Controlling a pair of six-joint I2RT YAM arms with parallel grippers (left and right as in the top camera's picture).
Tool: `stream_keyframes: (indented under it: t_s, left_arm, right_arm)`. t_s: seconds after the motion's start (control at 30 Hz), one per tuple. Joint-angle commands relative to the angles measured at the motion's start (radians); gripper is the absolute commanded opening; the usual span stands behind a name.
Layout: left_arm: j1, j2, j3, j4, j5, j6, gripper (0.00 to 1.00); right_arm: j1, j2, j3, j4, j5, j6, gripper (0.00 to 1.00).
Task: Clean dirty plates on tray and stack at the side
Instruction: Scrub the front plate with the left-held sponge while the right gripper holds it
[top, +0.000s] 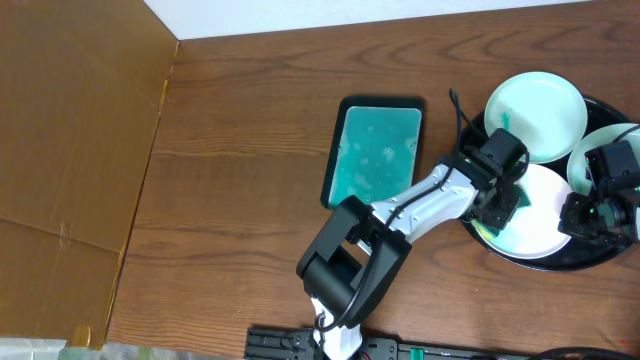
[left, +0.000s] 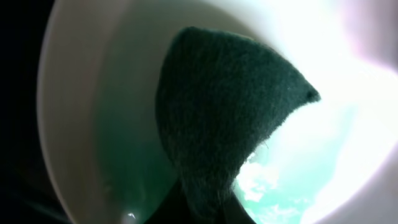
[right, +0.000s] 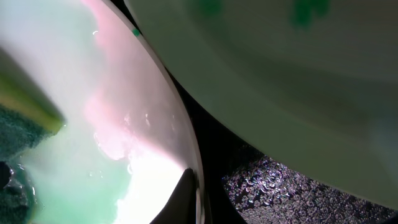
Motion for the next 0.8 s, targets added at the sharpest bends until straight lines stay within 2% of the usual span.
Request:
stream_keyframes:
  t_s: [0.0,0.2,0.3,0.4,0.6,0.67,0.77]
  left_arm:
    - [0.024,0.076,-0.010,0.026,-0.360,-0.118,0.07]
    - [0.041,-0.006,-0.002,0.044,-0.501,-0.217,0.07]
    - [0.052,-0.072,-0.002,0.080,-0.490,-0.268,0.07]
    - [0.053,-0.111,-0.002,0.098,-0.349,-0.268,0.07]
    - [0.053,-0.103,-0.003,0.132,0.116,-0.243,0.07]
    - [0.053,-0.092,-0.005,0.140,0.178,-0.220,0.07]
    - [0.053,-0.060,-0.007,0.139,0.177,-0.195,0.08]
  right_arm:
    - [-0.006,0.031,-0.014,-0.019,0.039,-0.006,0.02]
    - [-0.006,0.031,-0.014,-0.019,0.039,-0.006,0.02]
    - [-0.006,0.031,-0.014,-0.019,0.039,-0.006,0.02]
    - [-0.006,0.031,-0.014,-0.019,0.038,-0.006,0.01]
    - [-0.006,0.031,-0.014,-0.018,0.033,-0.006,0.01]
    - [-0.006,0.031,-0.014,-0.016,0.027,-0.006,0.01]
    - [-0.006,0.031,-0.014,-0.009,0.026,-0.006,0.02]
